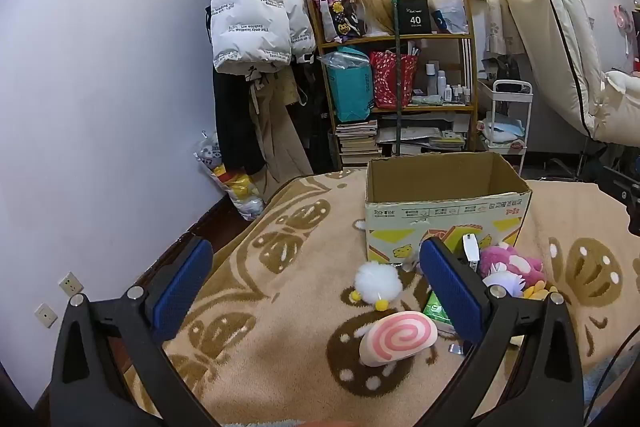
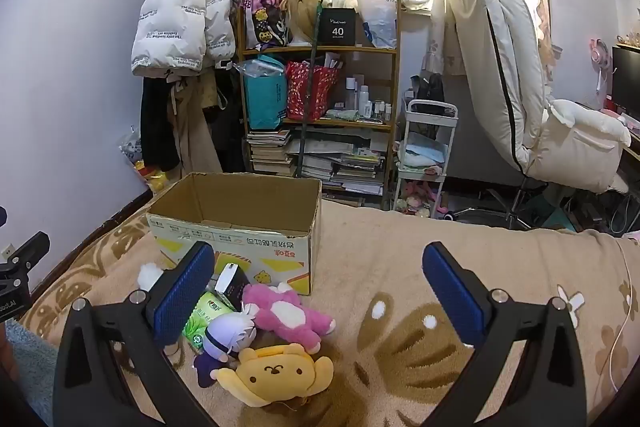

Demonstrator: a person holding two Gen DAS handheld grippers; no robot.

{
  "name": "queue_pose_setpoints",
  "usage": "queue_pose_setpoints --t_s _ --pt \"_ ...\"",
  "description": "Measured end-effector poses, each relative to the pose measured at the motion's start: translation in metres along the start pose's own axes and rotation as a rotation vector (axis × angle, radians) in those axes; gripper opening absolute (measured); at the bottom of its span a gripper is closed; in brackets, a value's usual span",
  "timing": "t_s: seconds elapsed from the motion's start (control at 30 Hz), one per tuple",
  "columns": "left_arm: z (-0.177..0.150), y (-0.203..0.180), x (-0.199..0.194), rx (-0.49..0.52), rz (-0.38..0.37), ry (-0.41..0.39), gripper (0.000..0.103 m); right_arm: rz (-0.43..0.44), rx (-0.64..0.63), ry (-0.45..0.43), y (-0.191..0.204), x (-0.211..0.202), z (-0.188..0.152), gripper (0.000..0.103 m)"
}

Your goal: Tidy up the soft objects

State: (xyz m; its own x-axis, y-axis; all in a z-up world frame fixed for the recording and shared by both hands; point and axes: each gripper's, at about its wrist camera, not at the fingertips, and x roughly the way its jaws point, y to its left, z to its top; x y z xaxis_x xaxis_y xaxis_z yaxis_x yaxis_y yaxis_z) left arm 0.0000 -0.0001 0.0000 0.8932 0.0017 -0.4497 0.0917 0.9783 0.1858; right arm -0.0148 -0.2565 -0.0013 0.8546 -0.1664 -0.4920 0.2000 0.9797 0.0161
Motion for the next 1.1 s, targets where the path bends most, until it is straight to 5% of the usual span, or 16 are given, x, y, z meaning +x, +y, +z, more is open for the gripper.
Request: queue_pose_setpoints --t_s 1.1 --pt "0.0011 -0.0005 -0.0043 0.004 -0.019 -0.002 0.102 -0.005 0.003 -0.002 -0.0016 -0.0001 -0.0011 0.103"
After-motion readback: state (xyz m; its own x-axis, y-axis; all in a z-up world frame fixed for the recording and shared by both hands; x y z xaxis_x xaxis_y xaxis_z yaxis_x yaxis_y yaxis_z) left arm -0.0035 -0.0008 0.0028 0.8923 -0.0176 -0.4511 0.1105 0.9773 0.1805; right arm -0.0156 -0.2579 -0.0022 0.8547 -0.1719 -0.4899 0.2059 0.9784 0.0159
